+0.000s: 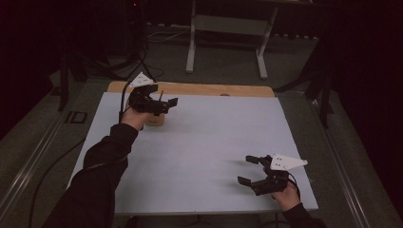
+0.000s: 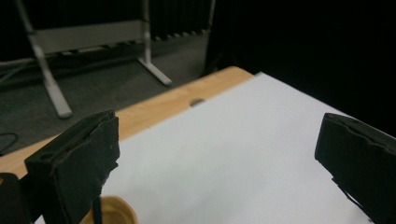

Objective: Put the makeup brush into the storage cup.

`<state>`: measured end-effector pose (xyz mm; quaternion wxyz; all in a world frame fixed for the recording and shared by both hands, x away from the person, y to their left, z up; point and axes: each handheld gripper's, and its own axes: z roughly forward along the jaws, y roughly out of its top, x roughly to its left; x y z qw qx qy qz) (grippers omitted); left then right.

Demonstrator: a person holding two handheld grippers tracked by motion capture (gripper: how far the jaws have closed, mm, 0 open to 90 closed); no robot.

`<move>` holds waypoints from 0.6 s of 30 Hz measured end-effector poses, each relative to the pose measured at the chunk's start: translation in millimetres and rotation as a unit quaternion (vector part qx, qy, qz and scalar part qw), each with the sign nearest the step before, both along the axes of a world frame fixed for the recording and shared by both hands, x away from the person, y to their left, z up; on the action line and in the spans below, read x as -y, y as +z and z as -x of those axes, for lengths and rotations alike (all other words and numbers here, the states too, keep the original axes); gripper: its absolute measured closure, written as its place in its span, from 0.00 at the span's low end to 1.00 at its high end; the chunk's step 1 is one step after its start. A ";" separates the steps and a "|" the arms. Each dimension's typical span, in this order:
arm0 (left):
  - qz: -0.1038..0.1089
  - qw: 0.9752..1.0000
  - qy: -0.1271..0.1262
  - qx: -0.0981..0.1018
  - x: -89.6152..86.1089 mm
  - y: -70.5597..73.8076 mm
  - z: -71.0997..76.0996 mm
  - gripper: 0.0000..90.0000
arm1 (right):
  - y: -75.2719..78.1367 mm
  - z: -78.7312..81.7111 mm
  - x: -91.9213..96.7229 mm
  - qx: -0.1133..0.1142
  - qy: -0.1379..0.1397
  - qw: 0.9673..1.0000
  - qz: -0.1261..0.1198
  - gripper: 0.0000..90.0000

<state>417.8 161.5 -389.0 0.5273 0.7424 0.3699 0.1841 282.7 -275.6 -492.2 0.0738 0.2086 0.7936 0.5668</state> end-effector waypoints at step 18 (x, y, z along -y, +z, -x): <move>-0.004 0.994 -0.103 0.041 -4.3 17.2 59.7 0.01 | 0.8 -1.6 -2.4 0.003 0.004 1.000 0.004 0.15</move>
